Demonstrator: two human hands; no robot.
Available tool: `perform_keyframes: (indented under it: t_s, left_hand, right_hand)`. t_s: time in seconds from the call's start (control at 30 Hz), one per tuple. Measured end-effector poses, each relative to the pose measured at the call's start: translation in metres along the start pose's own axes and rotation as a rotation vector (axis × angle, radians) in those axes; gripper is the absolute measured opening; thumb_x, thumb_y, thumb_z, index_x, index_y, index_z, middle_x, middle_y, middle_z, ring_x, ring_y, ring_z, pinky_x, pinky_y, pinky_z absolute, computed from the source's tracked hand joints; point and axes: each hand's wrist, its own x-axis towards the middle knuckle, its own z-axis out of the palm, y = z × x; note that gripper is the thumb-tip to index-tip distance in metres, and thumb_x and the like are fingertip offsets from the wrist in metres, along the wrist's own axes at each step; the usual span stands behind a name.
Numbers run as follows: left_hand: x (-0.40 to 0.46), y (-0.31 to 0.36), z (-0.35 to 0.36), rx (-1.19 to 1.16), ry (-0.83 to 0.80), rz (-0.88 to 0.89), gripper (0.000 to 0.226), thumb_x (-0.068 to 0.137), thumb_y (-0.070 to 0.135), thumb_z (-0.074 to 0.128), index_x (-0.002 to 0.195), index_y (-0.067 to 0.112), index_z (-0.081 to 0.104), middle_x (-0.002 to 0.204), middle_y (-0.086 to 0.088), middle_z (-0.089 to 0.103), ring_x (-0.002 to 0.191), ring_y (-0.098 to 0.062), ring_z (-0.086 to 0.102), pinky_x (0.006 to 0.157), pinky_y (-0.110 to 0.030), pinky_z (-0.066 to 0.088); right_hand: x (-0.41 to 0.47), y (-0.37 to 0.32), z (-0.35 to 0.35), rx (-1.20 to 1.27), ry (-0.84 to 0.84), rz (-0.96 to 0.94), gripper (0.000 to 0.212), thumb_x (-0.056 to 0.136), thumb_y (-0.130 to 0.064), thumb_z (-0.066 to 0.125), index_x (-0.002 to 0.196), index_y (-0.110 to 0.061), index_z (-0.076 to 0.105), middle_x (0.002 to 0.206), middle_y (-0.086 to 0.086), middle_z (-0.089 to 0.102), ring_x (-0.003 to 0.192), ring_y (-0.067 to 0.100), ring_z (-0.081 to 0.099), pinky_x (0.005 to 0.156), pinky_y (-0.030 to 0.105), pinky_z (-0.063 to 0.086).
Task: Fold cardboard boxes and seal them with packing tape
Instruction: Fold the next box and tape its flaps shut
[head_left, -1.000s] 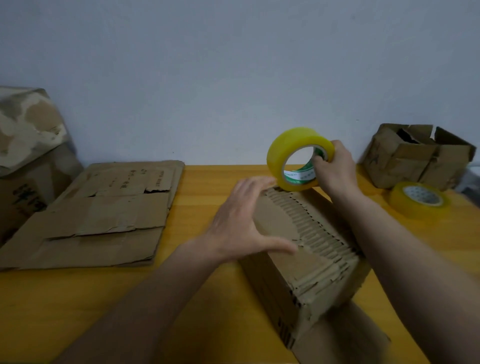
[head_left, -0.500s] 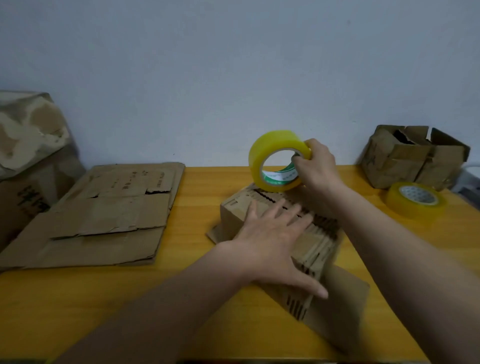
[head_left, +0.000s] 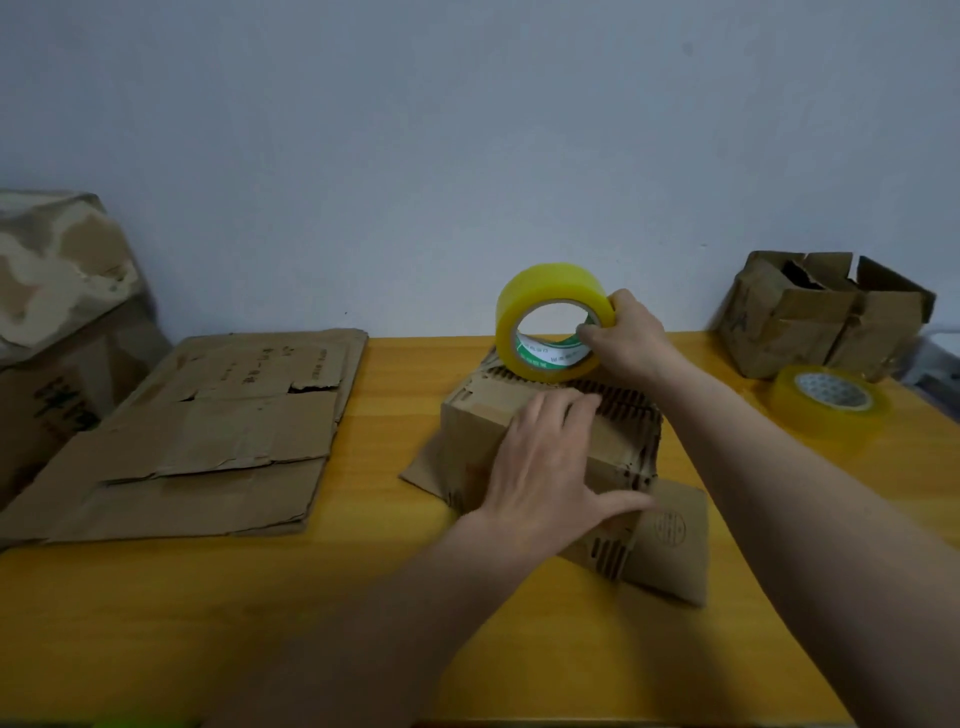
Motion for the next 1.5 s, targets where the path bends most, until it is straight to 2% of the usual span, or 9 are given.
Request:
perform_keyframes:
  t_s: [0.1, 0.17, 0.27, 0.5, 0.63, 0.7, 1.13, 1.3, 1.5]
  left_hand:
    - [-0.002, -0.032, -0.017, 0.014, 0.226, -0.118, 0.107, 0.052, 0.076, 0.073, 0.132, 0.016, 0.037, 0.133, -0.005, 0.041, 0.121, -0.019, 0.039, 0.105, -0.036, 0.040]
    - [0.009, -0.061, -0.032, -0.079, -0.011, -0.283, 0.125, 0.049, 0.074, 0.077, 0.147, 0.018, 0.022, 0.151, -0.001, 0.026, 0.138, -0.018, 0.026, 0.115, -0.038, 0.030]
    - [0.018, -0.079, -0.039, -0.192, -0.306, -0.298, 0.125, 0.054, 0.075, 0.074, 0.153, 0.027, 0.014, 0.158, 0.008, 0.023, 0.143, -0.017, 0.025, 0.115, -0.042, 0.031]
    - [0.008, -0.042, -0.027, -0.003, -0.133, -0.384, 0.141, 0.048, 0.082, 0.071, 0.153, 0.018, 0.002, 0.142, -0.002, 0.028, 0.130, -0.022, 0.033, 0.103, -0.039, 0.039]
    - [0.022, -0.068, -0.031, -0.226, -0.271, -0.323, 0.153, 0.047, 0.070, 0.082, 0.151, 0.025, -0.022, 0.161, 0.008, -0.003, 0.148, -0.020, 0.001, 0.121, -0.044, 0.014]
    - [0.024, -0.076, -0.027, -0.372, -0.323, -0.320, 0.153, 0.048, 0.064, 0.086, 0.149, 0.031, -0.026, 0.161, 0.012, -0.005, 0.148, -0.014, 0.001, 0.120, -0.042, 0.015]
    - [0.030, -0.068, -0.035, -0.118, -0.541, -0.277, 0.141, 0.062, 0.078, 0.067, 0.145, 0.024, -0.034, 0.161, 0.006, -0.017, 0.148, -0.014, -0.014, 0.119, -0.054, 0.004]
    - [0.051, -0.055, -0.037, 0.146, -0.589, -0.244, 0.147, 0.051, 0.089, 0.061, 0.148, 0.025, -0.029, 0.162, -0.003, -0.008, 0.148, -0.028, -0.010, 0.117, -0.061, 0.004]
    - [0.050, -0.048, -0.016, 0.189, -0.475, -0.110, 0.141, 0.059, 0.093, 0.048, 0.148, 0.013, -0.028, 0.159, -0.005, -0.026, 0.146, -0.023, -0.024, 0.120, -0.045, -0.009]
  right_hand:
    - [0.000, 0.006, 0.005, 0.025, 0.058, 0.073, 0.023, 0.088, -0.034, 0.052, 0.104, -0.021, 0.043, 0.103, 0.005, 0.055, 0.102, 0.032, 0.053, 0.096, 0.053, 0.040]
    - [-0.001, 0.009, 0.010, 0.012, 0.074, 0.114, 0.027, 0.083, -0.043, 0.048, 0.103, -0.025, 0.045, 0.109, 0.006, 0.058, 0.109, 0.035, 0.052, 0.099, 0.059, 0.036]
    - [-0.004, 0.008, 0.012, -0.053, 0.071, 0.164, 0.029, 0.086, -0.045, 0.045, 0.109, -0.027, 0.048, 0.118, 0.007, 0.057, 0.119, 0.038, 0.044, 0.101, 0.059, 0.033]
    - [0.001, -0.004, 0.007, 0.117, 0.017, 0.115, 0.009, 0.085, -0.030, 0.056, 0.091, -0.025, 0.057, 0.105, 0.007, 0.064, 0.104, 0.032, 0.058, 0.093, 0.050, 0.047]
    - [-0.005, 0.000, 0.008, 0.211, 0.035, 0.053, 0.013, 0.089, -0.028, 0.059, 0.097, -0.018, 0.062, 0.099, 0.007, 0.064, 0.094, 0.027, 0.060, 0.089, 0.046, 0.048]
    - [-0.009, 0.003, 0.007, 0.246, 0.029, 0.010, 0.016, 0.092, -0.025, 0.057, 0.102, -0.012, 0.061, 0.097, 0.008, 0.062, 0.089, 0.025, 0.057, 0.080, 0.038, 0.046]
    - [-0.007, 0.031, -0.037, 0.309, 0.242, 0.051, 0.017, 0.092, -0.011, 0.049, 0.109, -0.009, 0.050, 0.098, 0.010, 0.050, 0.091, 0.027, 0.049, 0.073, 0.041, 0.043]
    - [-0.012, 0.034, -0.025, 0.411, 0.223, 0.081, 0.010, 0.089, -0.013, 0.061, 0.098, -0.013, 0.056, 0.094, 0.011, 0.057, 0.090, 0.028, 0.056, 0.075, 0.042, 0.047]
    - [-0.013, 0.041, -0.022, 0.438, 0.241, 0.069, 0.013, 0.093, -0.006, 0.054, 0.105, -0.009, 0.058, 0.099, 0.011, 0.059, 0.088, 0.022, 0.056, 0.073, 0.034, 0.046]
